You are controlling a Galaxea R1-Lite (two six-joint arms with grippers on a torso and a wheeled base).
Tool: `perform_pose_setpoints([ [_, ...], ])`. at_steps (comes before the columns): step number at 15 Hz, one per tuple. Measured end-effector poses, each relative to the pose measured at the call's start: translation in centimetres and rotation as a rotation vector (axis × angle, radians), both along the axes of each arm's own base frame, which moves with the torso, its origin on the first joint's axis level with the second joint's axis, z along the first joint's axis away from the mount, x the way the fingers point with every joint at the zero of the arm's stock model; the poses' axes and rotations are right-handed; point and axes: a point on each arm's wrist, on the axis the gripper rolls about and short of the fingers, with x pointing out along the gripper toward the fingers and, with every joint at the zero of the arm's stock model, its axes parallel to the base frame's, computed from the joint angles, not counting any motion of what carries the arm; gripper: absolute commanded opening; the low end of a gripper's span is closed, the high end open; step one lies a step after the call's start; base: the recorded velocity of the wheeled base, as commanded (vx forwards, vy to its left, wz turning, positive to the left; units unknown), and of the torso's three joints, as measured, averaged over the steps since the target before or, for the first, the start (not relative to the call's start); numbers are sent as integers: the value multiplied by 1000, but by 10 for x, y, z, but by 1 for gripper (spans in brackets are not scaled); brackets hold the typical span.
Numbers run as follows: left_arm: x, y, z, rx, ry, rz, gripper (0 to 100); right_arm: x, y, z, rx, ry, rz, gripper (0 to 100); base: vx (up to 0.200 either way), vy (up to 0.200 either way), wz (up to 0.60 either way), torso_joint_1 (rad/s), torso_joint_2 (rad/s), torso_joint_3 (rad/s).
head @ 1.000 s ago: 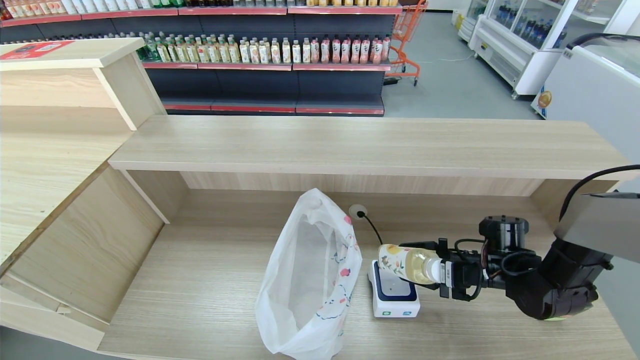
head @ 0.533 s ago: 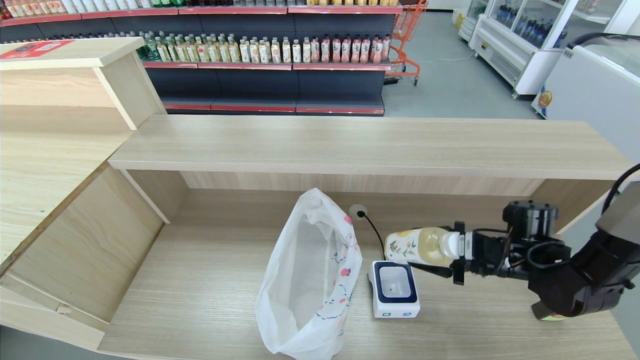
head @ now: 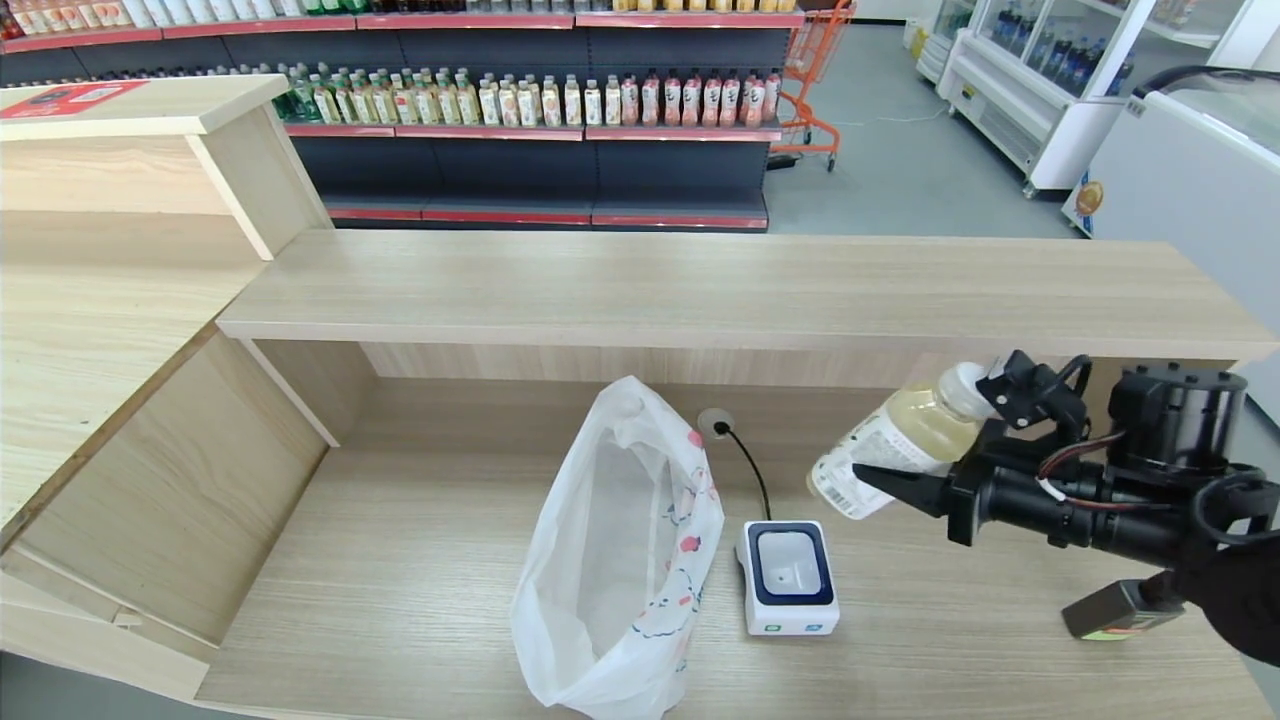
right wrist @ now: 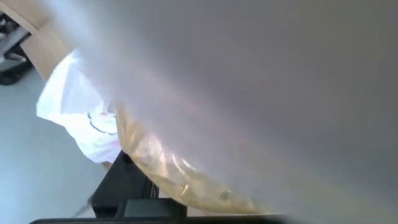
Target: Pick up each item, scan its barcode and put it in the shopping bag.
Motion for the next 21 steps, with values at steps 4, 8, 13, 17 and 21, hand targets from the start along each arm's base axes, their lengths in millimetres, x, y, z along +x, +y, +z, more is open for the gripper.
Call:
perform_pose_setpoints([
  [4,0,0,0,0,0,1,100,3,59,-6,62,120,-10,0,0,0,0,0,0,0],
  [8,0,0,0,0,0,1,100,23,95,-22,53,142,51,0,0,0,0,0,0,0],
  [13,0,0,0,0,0,1,100,50,125,-55,-24,127,109,0,0,0,0,0,0,0],
  [17,0,0,0,0,0,1,100,73,153,-76,-56,40,159,0,0,0,0,0,0,0],
  [21,0,0,0,0,0,1,100,88,185,-95,-87,-33,215,0,0,0,0,0,0,0],
])
